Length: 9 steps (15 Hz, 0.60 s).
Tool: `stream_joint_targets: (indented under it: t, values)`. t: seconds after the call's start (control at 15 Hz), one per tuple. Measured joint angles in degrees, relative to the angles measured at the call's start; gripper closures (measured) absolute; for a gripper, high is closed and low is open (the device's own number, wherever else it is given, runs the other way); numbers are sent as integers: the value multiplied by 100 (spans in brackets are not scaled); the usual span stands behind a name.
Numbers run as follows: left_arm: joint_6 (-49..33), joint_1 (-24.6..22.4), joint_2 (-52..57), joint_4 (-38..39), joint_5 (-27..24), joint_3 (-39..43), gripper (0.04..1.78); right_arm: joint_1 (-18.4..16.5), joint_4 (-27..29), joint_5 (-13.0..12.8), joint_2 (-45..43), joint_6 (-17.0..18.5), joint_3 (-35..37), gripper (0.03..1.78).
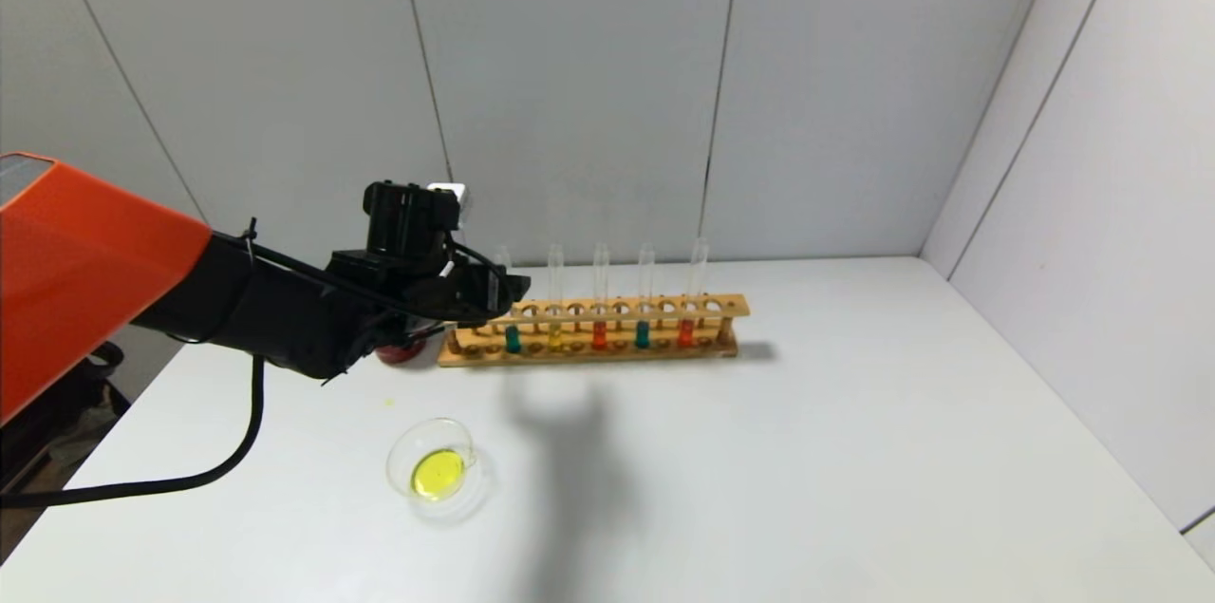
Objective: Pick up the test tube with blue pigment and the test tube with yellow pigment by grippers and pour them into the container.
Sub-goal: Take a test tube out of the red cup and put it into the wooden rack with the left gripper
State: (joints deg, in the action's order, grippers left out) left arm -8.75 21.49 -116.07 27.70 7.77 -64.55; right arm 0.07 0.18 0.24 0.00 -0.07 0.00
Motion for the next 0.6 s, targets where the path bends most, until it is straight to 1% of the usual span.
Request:
stream_joint_targets:
  t: [0.33, 0.4, 0.53, 0.6]
  values:
    - [5, -13, -466, 0, -2, -422, 8, 0, 0, -2, 0, 0, 0, 6]
    - [5, -17, -546, 0, -5, -479, 11, 0, -2, -2, 0, 0, 0, 6]
    - [5, -22, -670, 0, 0, -571, 25, 2, 0, 0, 0, 0, 0, 6]
    - [10, -22, -719, 0, -2, -610, 36, 2, 0, 0, 0, 0, 0, 6]
